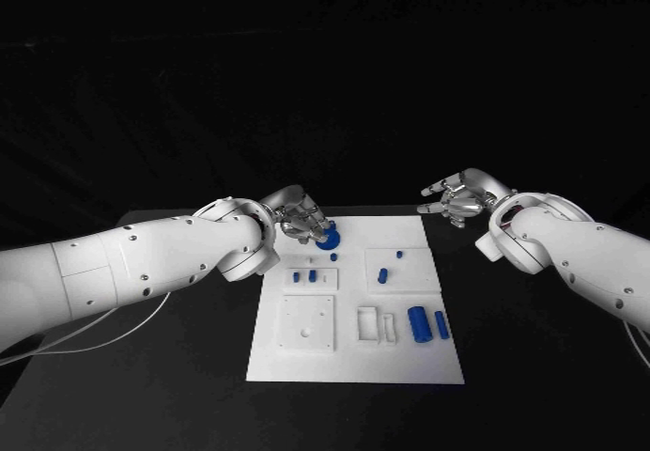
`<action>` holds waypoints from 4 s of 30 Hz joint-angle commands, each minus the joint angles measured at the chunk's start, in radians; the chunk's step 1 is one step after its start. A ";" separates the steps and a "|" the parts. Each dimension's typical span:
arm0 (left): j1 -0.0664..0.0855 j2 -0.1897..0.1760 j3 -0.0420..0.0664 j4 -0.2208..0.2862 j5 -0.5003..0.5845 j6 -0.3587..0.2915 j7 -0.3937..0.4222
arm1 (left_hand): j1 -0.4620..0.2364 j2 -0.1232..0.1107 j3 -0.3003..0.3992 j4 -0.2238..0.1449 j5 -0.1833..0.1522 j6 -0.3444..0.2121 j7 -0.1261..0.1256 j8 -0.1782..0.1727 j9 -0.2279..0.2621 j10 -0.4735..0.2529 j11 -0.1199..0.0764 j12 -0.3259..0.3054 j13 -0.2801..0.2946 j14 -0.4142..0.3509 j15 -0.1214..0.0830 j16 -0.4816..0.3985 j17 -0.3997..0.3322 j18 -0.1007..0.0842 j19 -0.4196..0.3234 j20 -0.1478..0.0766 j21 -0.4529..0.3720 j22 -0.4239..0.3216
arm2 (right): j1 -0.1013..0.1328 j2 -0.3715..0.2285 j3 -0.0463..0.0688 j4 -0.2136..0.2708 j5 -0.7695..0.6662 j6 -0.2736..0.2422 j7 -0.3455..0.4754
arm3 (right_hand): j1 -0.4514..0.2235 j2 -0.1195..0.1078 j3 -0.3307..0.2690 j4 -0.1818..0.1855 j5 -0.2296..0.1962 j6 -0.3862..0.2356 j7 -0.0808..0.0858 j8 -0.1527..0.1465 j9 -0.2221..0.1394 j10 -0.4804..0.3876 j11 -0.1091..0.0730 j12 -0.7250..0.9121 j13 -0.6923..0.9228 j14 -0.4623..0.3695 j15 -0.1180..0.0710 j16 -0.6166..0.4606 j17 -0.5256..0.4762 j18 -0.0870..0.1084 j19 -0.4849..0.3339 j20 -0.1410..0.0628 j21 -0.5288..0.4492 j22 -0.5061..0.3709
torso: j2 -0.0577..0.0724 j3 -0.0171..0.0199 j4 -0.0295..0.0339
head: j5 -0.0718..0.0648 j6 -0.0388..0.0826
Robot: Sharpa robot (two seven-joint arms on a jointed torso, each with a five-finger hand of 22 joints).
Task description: Assemble the parts on the task board
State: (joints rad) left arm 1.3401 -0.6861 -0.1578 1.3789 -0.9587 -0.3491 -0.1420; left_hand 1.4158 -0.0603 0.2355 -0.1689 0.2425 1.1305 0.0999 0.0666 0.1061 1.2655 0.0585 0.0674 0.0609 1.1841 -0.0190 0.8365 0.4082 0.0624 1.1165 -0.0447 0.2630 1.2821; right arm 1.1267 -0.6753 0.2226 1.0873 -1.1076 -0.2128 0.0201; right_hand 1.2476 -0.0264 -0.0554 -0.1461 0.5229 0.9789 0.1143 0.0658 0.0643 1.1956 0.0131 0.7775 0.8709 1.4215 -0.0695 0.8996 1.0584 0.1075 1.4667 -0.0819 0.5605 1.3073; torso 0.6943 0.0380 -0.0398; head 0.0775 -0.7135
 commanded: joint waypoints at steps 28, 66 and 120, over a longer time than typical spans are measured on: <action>-0.003 0.165 -0.068 -0.211 -0.405 0.177 0.164 | -0.037 -0.044 0.052 0.022 -0.031 -0.051 -0.018 -0.001 -0.034 -0.082 0.008 -0.005 -0.002 0.143 -0.015 0.175 0.069 0.043 0.158 -0.009 0.080 0.047 | -0.001 0.007 0.000 0.011 0.036 -0.092 0.069 | -0.021 -0.003 0.033 -0.033 0.022 0.025 0.003 -0.003 0.001 -0.047 -0.009 -0.082 -0.316 -0.048 0.005 -0.069 -0.146 0.015 0.036 -0.003 -0.144 0.012 | 0.001 0.0000 0.0001 | -0.011 -0.010; -0.031 0.201 -0.069 -0.263 -0.504 0.159 0.144 | -0.029 -0.049 0.078 0.055 -0.037 -0.062 -0.005 -0.003 -0.040 -0.123 0.016 -0.007 -0.002 0.142 -0.012 0.188 0.051 0.049 0.145 -0.003 0.101 0.046 | -0.001 0.009 0.001 0.015 0.040 -0.091 0.071 | -0.024 -0.002 0.035 -0.035 0.025 0.026 0.002 -0.003 0.001 -0.047 -0.011 -0.072 -0.333 -0.049 0.004 -0.062 -0.163 0.014 0.039 -0.004 -0.149 0.019 | 0.001 -0.0001 0.0005 | -0.018 -0.009; -0.048 0.208 -0.068 -0.277 -0.431 0.152 0.174 | 0.009 0.039 0.029 0.046 -0.065 0.132 -0.021 0.000 -0.020 0.097 -0.044 -0.004 0.002 0.198 -0.042 0.257 0.066 0.033 0.157 -0.032 0.178 0.048 | -0.001 0.012 0.001 0.014 0.043 -0.083 0.070 | -0.029 0.003 0.038 -0.035 0.026 0.030 0.001 -0.003 0.001 -0.043 -0.013 -0.059 -0.333 -0.049 0.002 -0.056 -0.172 0.014 0.042 -0.005 -0.143 0.021 | 0.000 0.0001 0.0013 | -0.021 -0.018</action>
State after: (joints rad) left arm 1.2955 -0.4790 -0.2254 1.0956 -1.4157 -0.1798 0.0087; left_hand 1.4234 -0.0385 0.2680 -0.1216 0.1730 1.2560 0.0785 0.0609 0.0829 1.3548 0.0156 0.0589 0.0594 1.3759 -0.0608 1.0913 0.4733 0.0921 1.2749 -0.0695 0.4375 1.3076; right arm 1.1264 -0.6642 0.2224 1.1002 -1.0657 -0.3043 0.0808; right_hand 1.2305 -0.0250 -0.0201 -0.1766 0.5462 0.9852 0.1082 0.0658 0.0642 1.1894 0.0181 0.7127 0.5384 1.3788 -0.0656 0.8362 0.8874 0.1074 1.4667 -0.0819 0.4180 1.3073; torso 0.6951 0.0379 -0.0395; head 0.0564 -0.7322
